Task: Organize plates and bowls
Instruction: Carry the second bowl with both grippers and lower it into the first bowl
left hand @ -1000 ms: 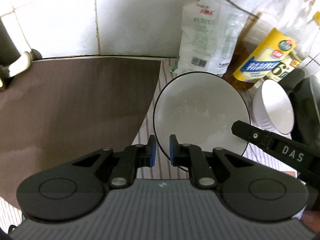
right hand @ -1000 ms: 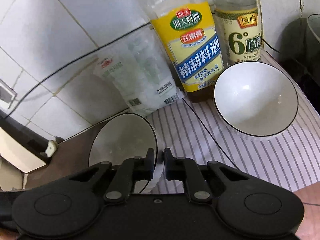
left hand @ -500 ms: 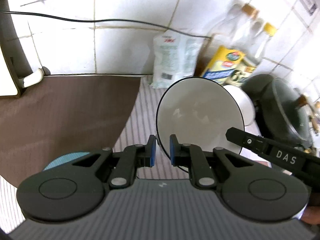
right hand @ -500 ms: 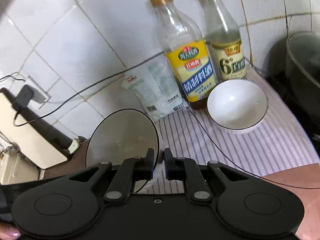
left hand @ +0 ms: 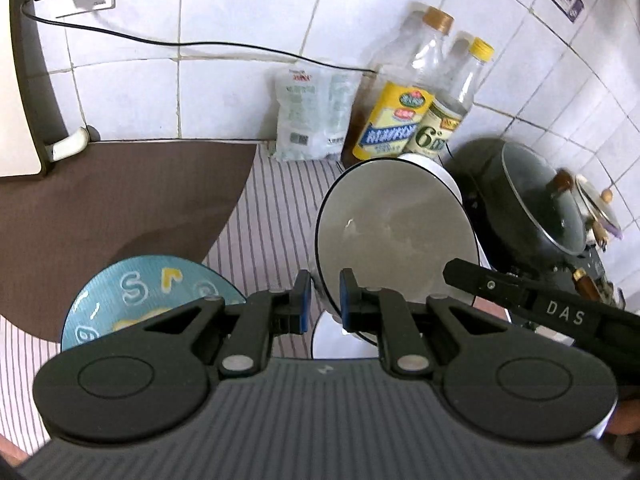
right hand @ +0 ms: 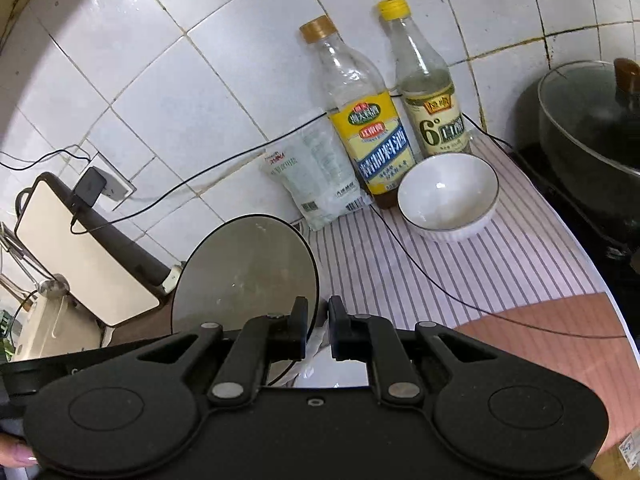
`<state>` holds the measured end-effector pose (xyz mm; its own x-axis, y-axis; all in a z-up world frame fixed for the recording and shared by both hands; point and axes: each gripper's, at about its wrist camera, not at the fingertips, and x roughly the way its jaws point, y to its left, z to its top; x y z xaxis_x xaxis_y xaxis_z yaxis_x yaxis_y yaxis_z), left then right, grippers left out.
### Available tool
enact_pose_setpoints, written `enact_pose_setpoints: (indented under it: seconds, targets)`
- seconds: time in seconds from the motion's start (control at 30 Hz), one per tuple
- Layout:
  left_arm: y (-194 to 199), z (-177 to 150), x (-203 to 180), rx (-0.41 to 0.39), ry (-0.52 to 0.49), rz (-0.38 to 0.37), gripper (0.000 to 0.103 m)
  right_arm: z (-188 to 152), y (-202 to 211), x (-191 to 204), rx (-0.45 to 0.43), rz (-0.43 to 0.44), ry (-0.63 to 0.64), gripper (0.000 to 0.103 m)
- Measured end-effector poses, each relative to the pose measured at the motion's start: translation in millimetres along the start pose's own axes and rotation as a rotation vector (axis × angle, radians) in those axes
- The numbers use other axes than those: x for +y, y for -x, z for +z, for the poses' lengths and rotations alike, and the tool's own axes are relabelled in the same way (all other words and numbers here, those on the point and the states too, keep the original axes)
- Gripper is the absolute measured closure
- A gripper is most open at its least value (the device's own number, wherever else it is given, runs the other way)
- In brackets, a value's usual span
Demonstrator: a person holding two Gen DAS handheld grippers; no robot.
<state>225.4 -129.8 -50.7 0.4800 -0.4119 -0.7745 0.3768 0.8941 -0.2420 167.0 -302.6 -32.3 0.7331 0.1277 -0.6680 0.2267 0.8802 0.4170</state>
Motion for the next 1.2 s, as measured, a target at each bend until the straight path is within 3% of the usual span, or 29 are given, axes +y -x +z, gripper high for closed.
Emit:
enact_pose_setpoints:
  seconds: [0.37, 0.8, 1.0, 1.2]
  targets:
    - [-20.5, -32.8, -10.0, 0.113, -0.006, 0.016, 0.090, -27.2, -1.4, -20.0, 0.049, -0.036, -0.008, 0.089]
    - [-45.7, -48.8, -9.5, 0.203, -0.020, 0.032, 0.089, -41.0, -20.3, -32.8, 0.109, -0.053, 0.030, 0.089]
    - [-48.9, -50.9, -15.9, 0.215, -0.069, 0.058, 0.089, -44.1, -24.8, -27.3, 0.125, -0.093, 0.105, 0.089]
    - [-57.4, -50.7, -15.2, 0.249, -0.055, 0.059, 0.089, -46.0, -26.1, -15.9, 0.122, -0.151, 0.219, 0.090]
